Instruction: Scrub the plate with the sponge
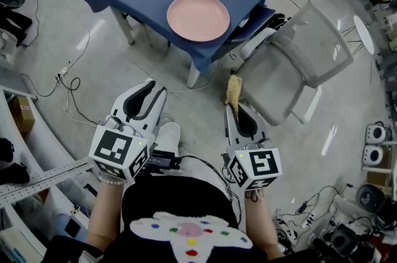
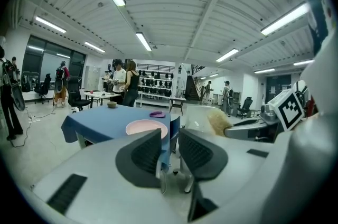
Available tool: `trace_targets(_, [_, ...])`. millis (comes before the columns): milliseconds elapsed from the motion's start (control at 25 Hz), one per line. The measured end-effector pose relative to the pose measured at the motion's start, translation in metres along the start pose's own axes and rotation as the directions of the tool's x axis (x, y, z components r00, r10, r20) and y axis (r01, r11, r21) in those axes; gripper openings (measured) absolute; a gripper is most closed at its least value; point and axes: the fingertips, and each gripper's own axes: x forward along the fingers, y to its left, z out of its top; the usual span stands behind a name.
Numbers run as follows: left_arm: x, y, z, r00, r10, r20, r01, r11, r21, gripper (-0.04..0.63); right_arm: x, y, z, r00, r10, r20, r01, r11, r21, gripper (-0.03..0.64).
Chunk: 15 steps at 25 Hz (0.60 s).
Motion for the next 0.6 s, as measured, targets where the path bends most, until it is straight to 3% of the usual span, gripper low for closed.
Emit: trace_targets(600, [0.067,0.032,0.009,0.999,-0.037,-0.034,0.037,0.999,0.006,0.100,0.055,-0.028,0.017,1.000,-0.028,-0.006,0.028,1.000,0.007,0.041])
